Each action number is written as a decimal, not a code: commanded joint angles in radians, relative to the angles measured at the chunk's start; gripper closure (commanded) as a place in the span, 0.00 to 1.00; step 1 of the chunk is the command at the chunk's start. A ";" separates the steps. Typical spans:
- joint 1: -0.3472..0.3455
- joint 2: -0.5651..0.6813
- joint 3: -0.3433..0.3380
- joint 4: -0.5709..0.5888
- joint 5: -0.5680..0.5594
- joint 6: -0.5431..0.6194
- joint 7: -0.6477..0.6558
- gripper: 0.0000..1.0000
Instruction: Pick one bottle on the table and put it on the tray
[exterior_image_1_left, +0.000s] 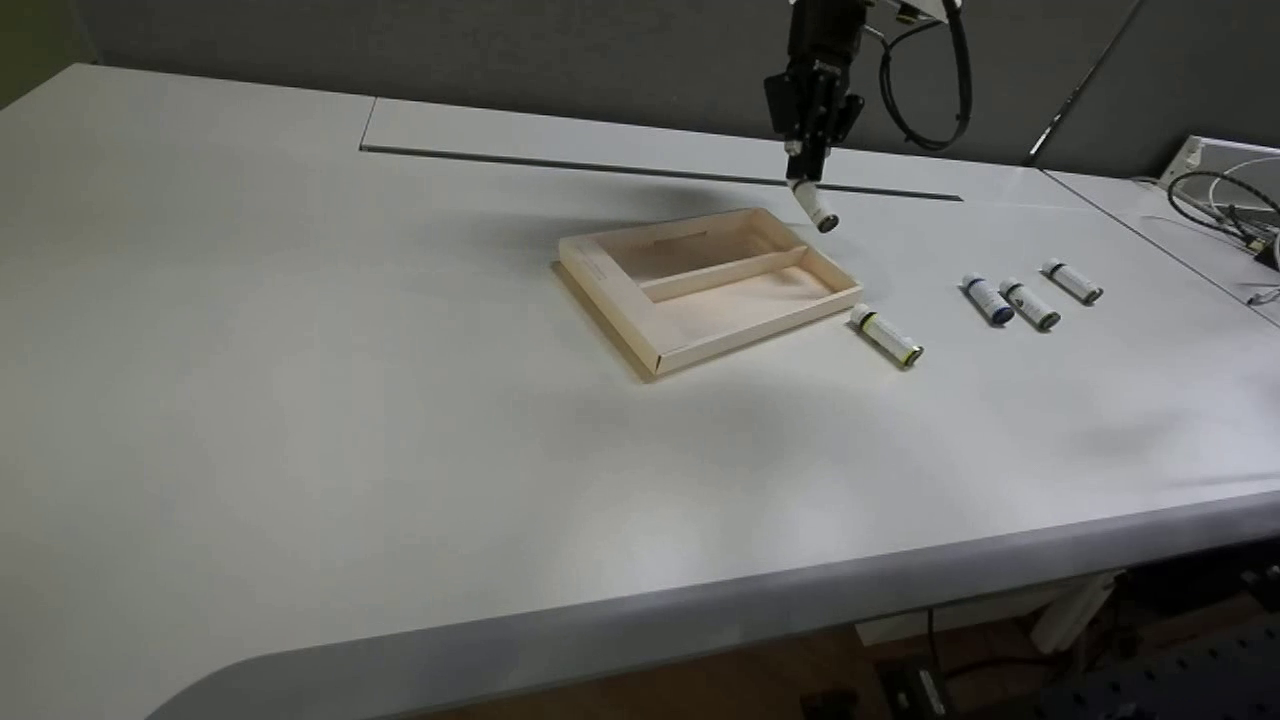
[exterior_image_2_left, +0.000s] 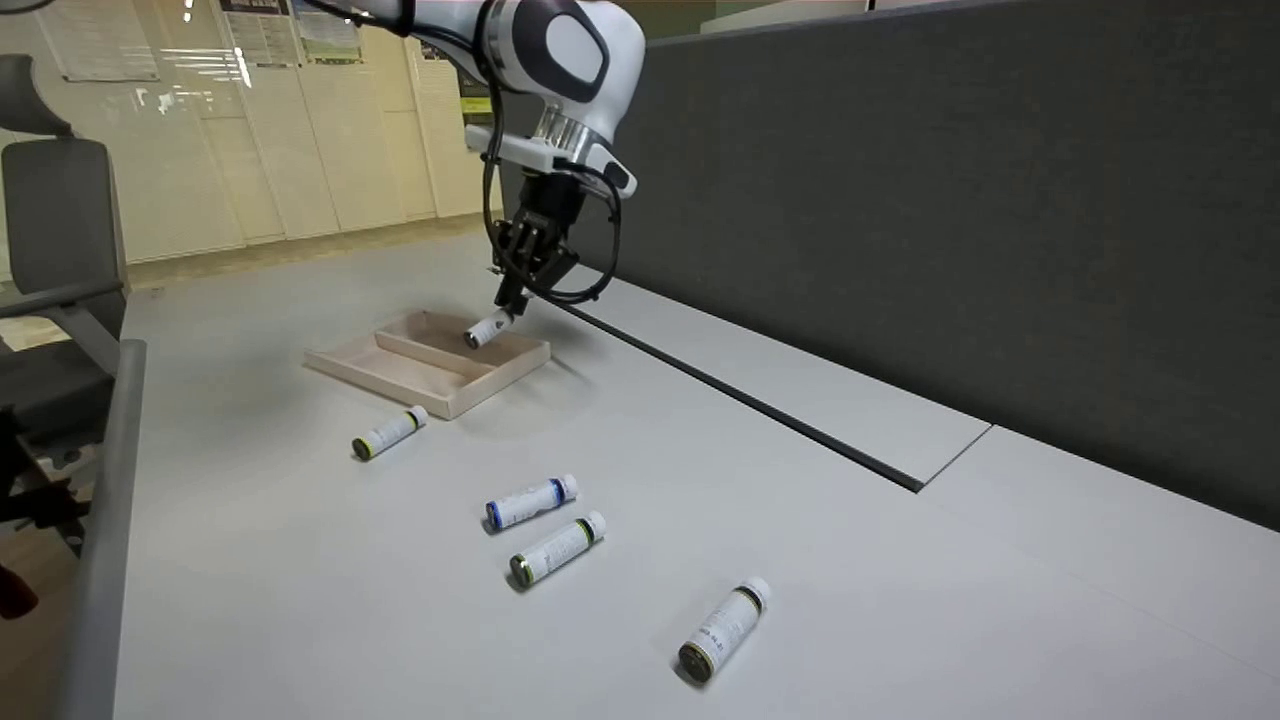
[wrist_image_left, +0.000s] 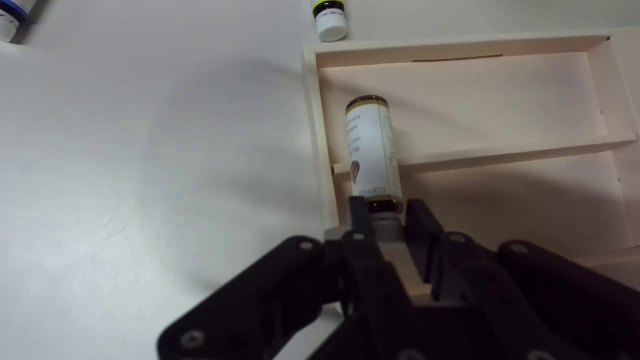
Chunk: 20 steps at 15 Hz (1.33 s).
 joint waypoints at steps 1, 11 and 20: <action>0.027 0.069 -0.015 0.105 -0.028 -0.018 0.014 0.94; 0.030 0.126 -0.010 0.178 -0.026 0.002 0.014 0.94; 0.022 0.138 -0.006 0.215 -0.015 0.023 0.022 0.94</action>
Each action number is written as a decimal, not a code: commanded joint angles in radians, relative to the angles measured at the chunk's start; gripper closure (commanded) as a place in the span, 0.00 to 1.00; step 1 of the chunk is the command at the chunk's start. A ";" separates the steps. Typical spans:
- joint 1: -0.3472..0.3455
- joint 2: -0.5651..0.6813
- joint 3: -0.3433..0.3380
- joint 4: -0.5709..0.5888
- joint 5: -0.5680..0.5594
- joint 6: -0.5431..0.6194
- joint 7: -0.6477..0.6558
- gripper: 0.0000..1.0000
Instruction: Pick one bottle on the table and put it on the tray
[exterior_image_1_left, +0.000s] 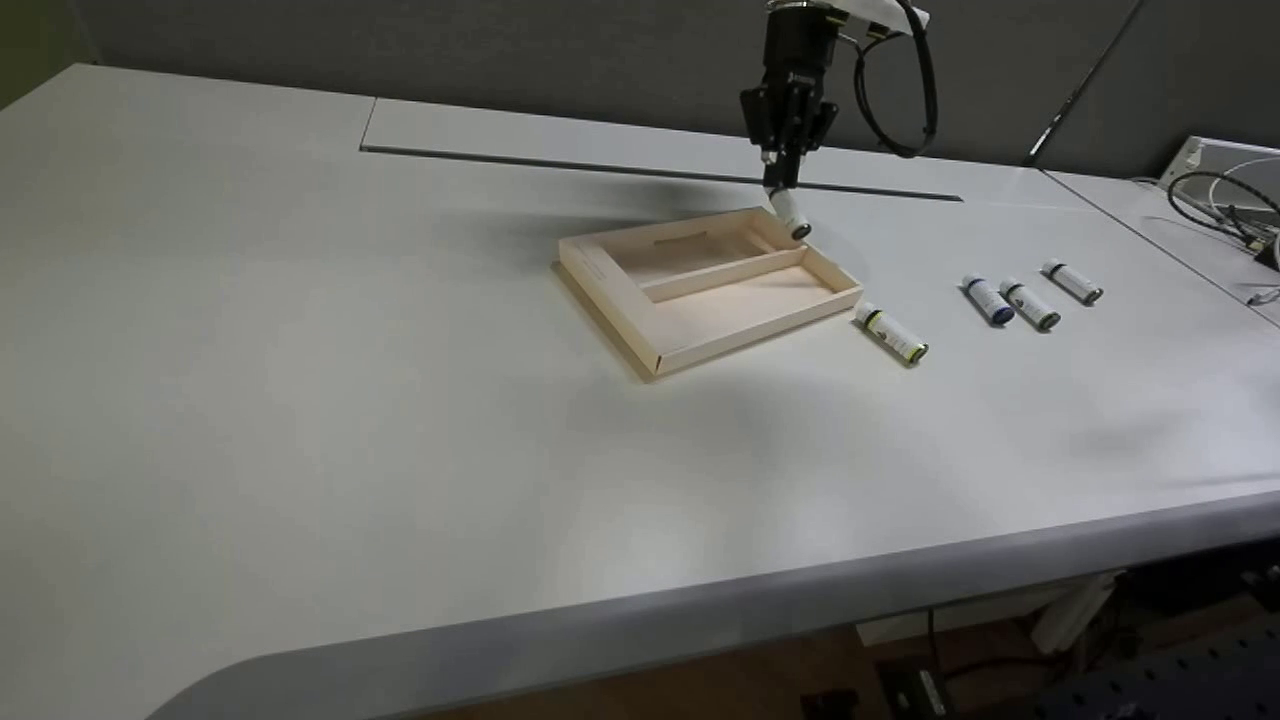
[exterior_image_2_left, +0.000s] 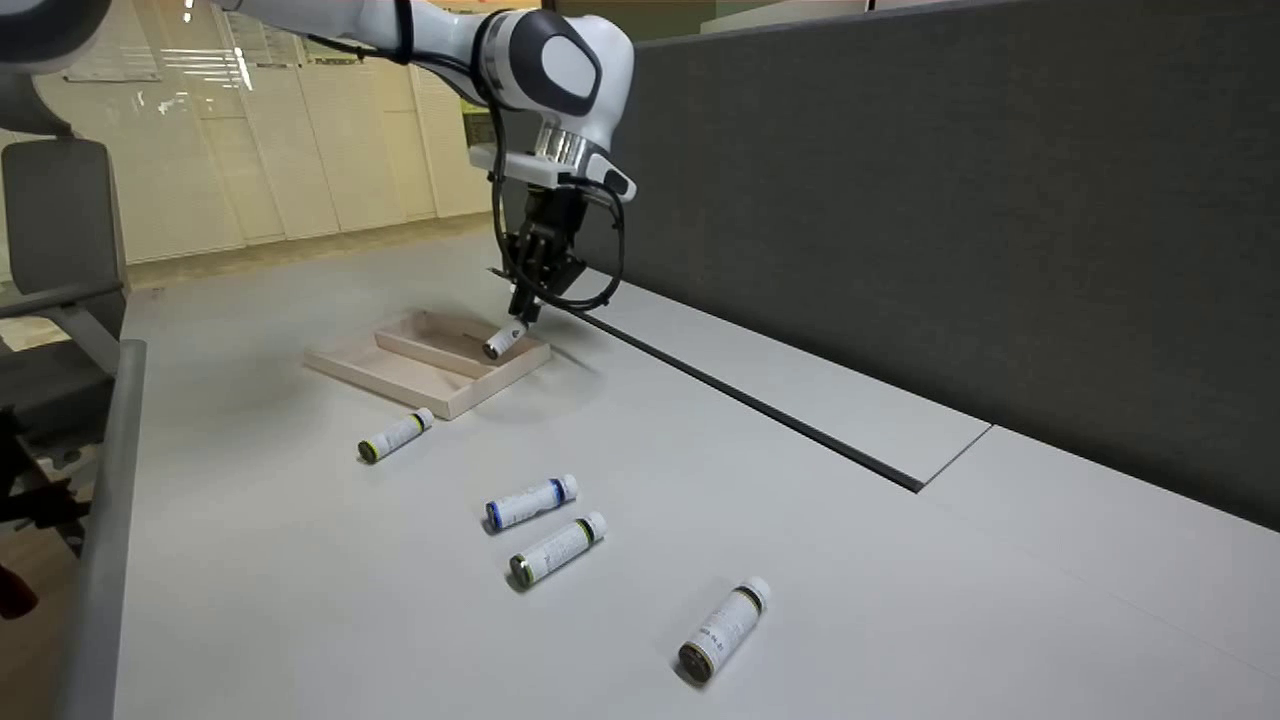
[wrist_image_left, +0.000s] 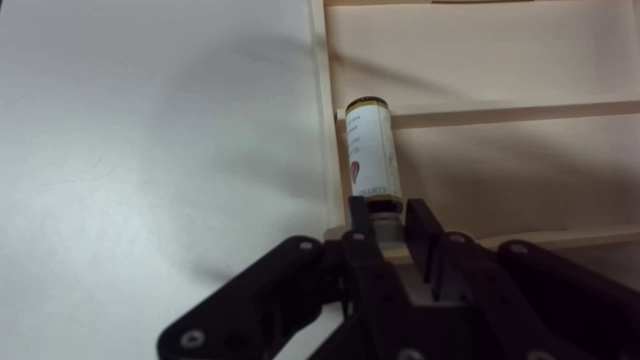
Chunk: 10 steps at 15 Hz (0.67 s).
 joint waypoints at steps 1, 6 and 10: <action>-0.006 0.036 0.000 0.064 0.006 0.005 0.023 0.94; -0.008 0.049 0.003 0.069 0.009 0.036 0.022 0.94; -0.003 0.057 0.006 0.071 0.013 0.045 0.021 0.94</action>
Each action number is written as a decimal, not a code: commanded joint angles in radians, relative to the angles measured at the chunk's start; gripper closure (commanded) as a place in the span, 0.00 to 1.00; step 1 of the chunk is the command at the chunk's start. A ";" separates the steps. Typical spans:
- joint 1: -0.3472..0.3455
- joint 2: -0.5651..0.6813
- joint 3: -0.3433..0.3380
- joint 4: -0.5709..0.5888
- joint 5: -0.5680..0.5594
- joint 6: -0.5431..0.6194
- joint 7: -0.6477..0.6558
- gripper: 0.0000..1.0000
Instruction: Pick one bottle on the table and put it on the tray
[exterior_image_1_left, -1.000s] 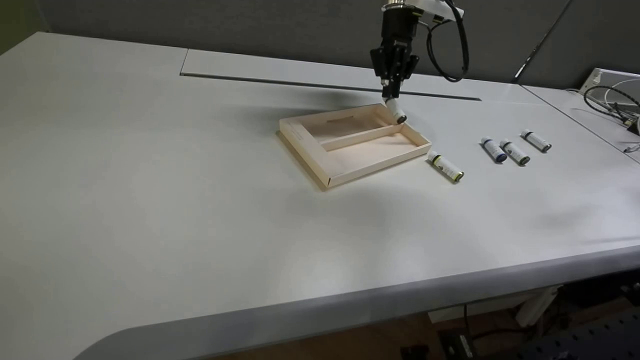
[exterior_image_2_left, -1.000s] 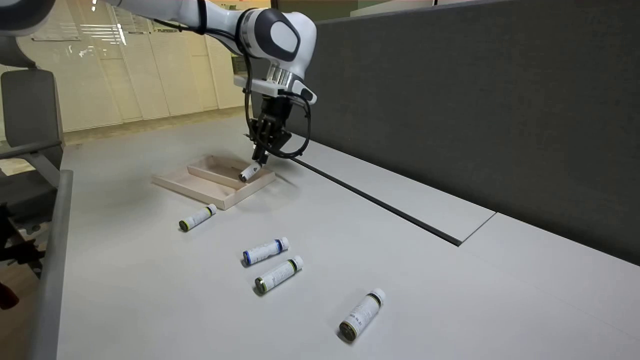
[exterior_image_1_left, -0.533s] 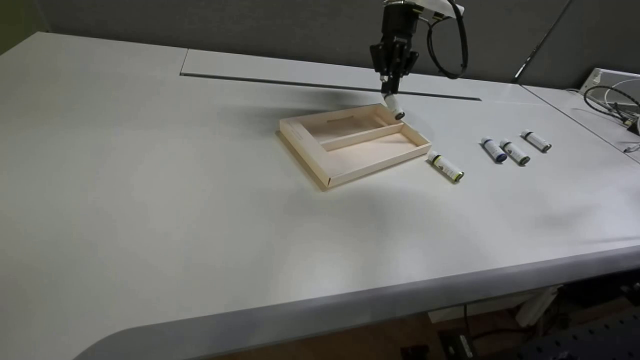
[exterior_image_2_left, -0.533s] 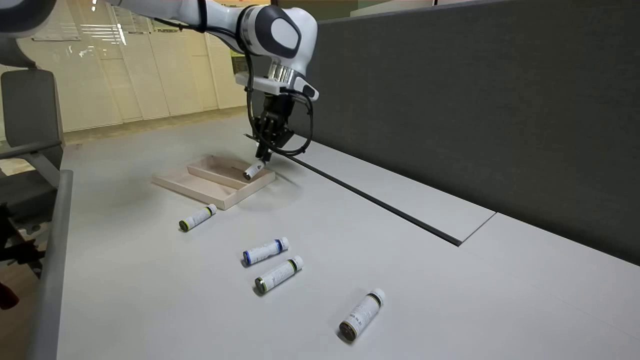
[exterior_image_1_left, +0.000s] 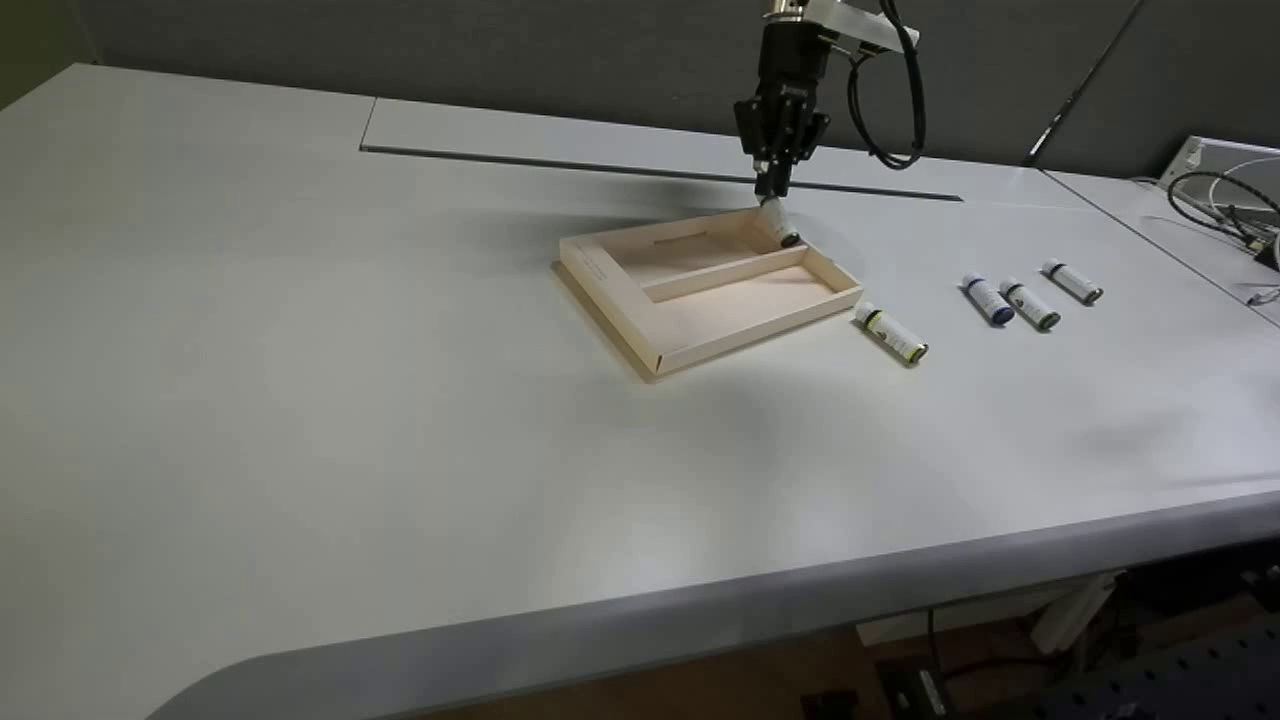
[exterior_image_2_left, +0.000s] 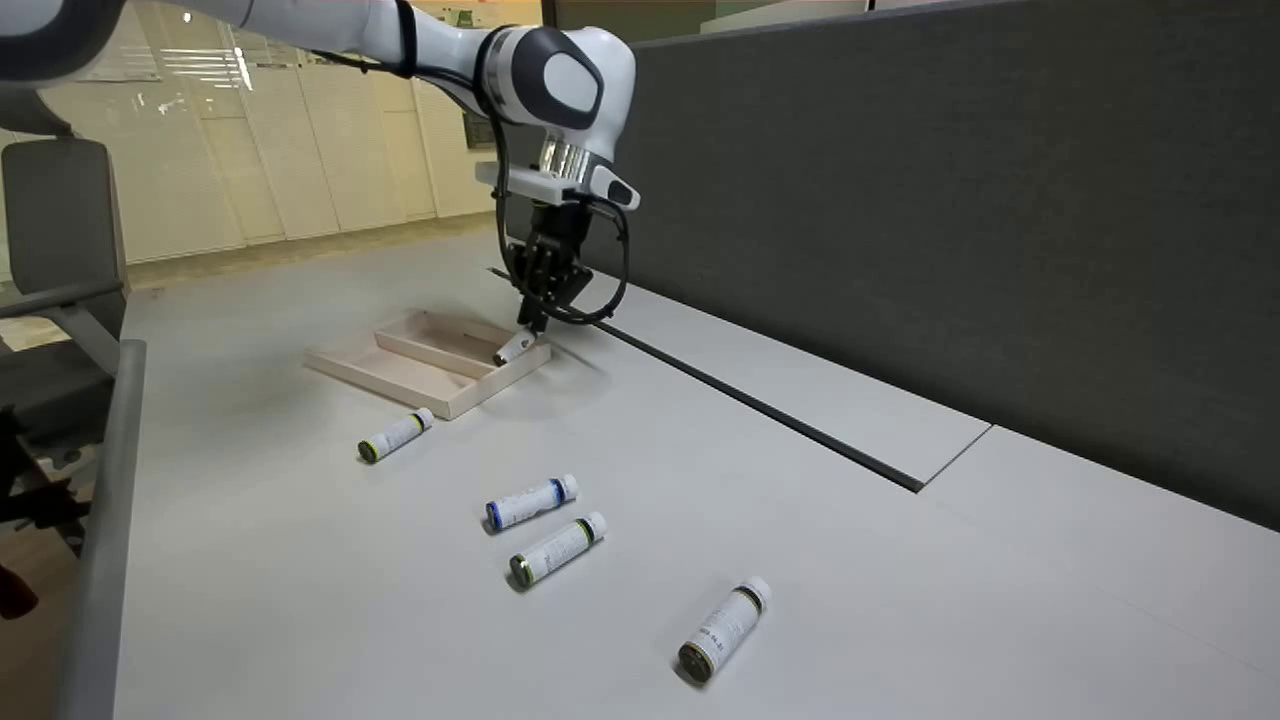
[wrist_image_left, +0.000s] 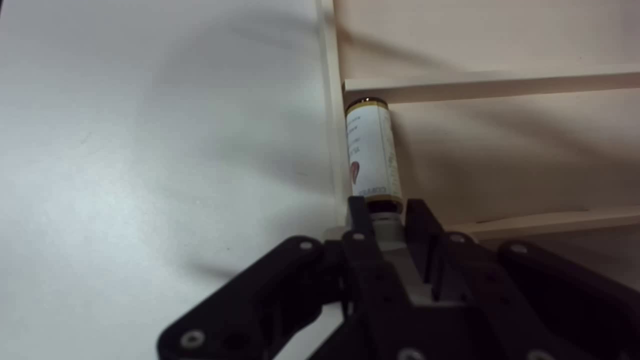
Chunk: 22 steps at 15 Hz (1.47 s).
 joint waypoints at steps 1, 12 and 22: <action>0.002 0.031 0.006 0.060 0.009 -0.011 0.022 0.94; 0.000 0.019 0.009 0.059 0.013 -0.024 0.023 0.16; 0.011 0.020 -0.012 0.080 -0.010 0.096 0.027 0.77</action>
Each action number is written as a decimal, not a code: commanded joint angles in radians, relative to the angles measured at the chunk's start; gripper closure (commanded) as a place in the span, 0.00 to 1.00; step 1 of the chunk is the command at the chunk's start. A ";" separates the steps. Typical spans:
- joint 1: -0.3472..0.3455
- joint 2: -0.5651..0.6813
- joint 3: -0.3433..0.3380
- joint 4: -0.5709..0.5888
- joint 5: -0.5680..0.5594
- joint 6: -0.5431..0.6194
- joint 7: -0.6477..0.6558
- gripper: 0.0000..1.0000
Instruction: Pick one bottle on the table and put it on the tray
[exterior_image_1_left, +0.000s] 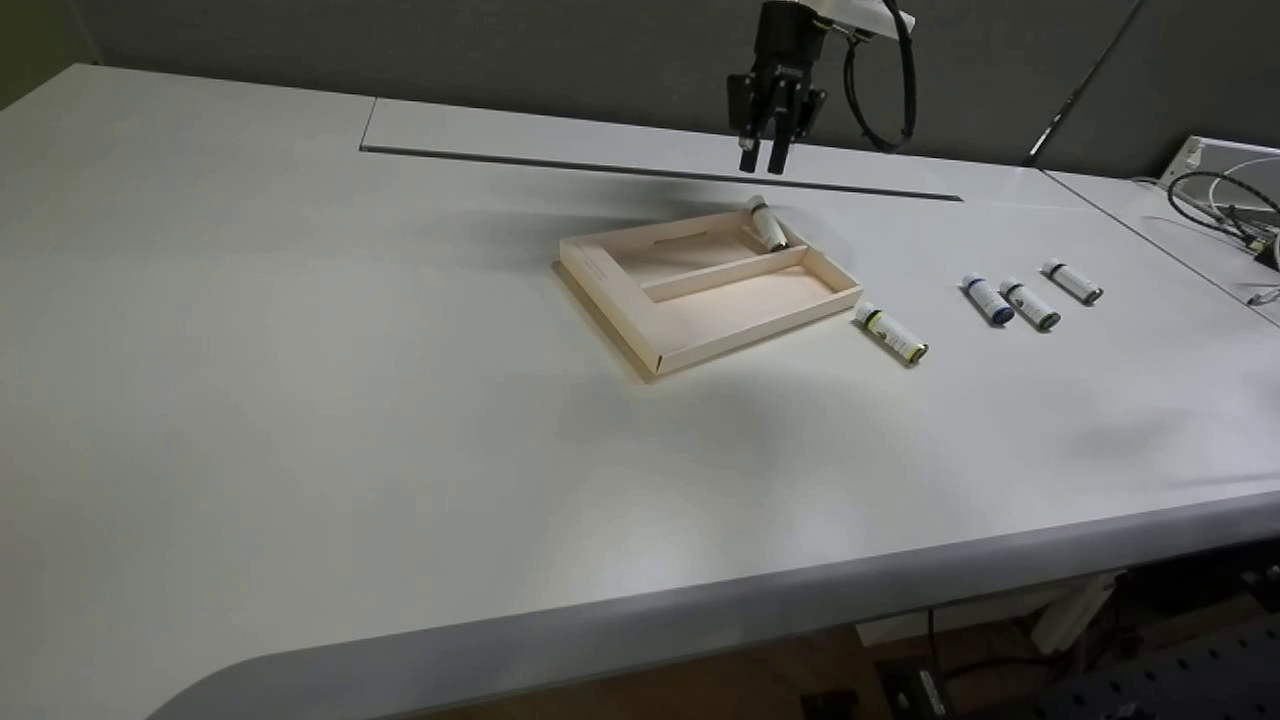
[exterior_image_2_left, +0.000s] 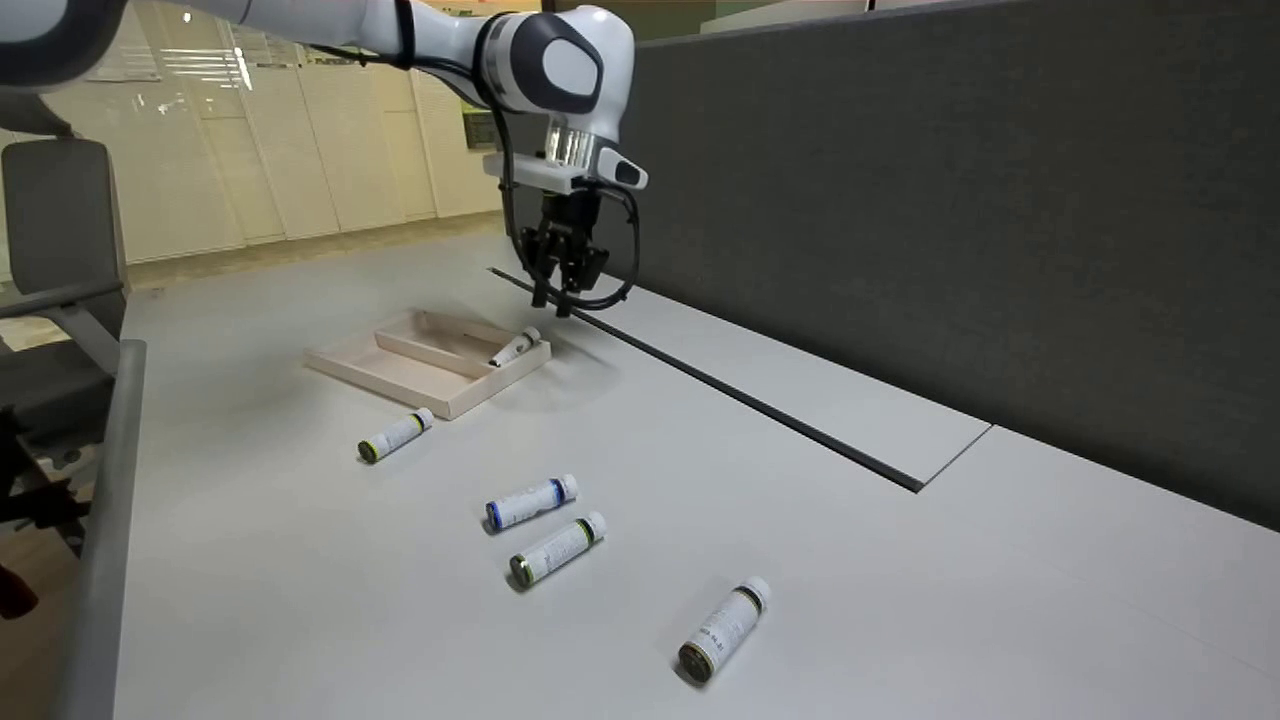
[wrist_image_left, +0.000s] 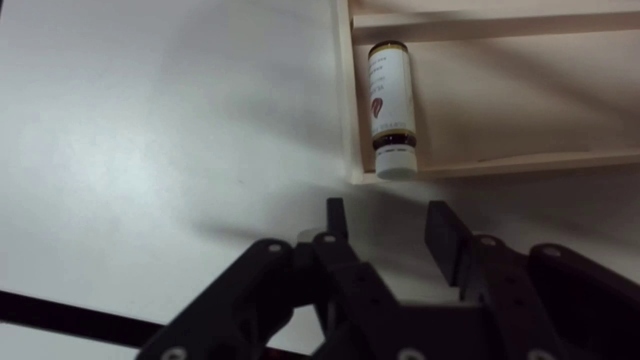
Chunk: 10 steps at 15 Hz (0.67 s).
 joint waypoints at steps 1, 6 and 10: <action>0.011 0.012 -0.010 0.031 -0.009 0.033 0.029 0.84; 0.021 0.024 -0.009 0.022 -0.009 0.068 0.030 1.00; 0.023 0.038 -0.007 0.018 -0.007 0.072 0.028 1.00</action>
